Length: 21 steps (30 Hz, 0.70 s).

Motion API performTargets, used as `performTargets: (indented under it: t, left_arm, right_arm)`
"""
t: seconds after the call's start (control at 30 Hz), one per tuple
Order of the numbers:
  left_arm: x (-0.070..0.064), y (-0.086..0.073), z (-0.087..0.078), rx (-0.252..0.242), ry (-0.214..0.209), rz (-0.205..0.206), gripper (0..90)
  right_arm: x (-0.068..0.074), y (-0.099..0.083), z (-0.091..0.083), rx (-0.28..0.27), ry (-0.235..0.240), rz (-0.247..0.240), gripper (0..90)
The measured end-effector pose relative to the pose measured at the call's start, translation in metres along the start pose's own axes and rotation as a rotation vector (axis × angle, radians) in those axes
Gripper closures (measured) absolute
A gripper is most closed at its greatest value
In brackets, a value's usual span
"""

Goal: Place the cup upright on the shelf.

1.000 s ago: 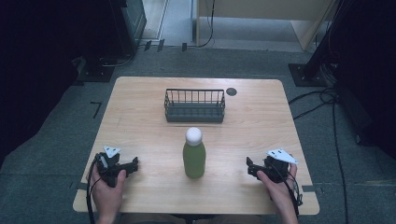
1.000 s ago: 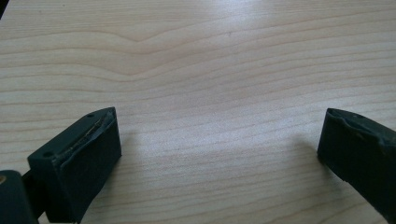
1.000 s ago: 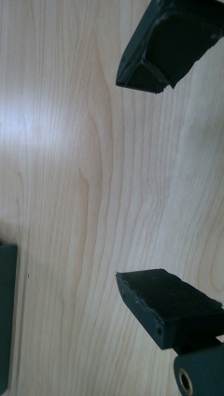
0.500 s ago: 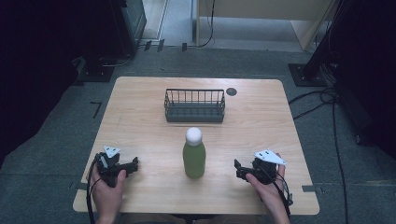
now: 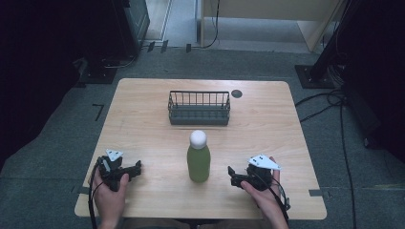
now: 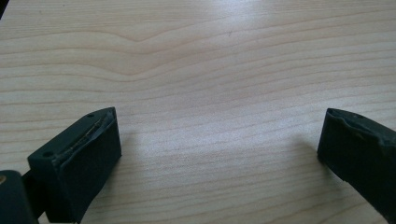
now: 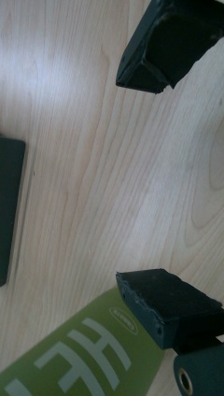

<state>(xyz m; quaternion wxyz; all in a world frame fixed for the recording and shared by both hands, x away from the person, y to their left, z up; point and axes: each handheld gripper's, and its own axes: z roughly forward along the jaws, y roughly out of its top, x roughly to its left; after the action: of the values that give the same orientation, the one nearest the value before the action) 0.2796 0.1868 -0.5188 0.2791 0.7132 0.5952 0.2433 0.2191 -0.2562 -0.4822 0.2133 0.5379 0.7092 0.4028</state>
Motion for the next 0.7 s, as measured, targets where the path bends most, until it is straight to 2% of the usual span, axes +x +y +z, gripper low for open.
performTargets:
  t: [0.37,0.7]
  left_arm:
    - [0.000,0.000,0.000,0.000,0.000,0.000,0.0]
    - [0.000,0.000,0.000,0.000,0.000,0.000,0.0]
  right_arm:
    - [0.022,-0.001,0.007,0.010,0.063,-0.041,6.2]
    - [0.046,-0.004,0.011,0.016,0.147,-0.088,6.7]
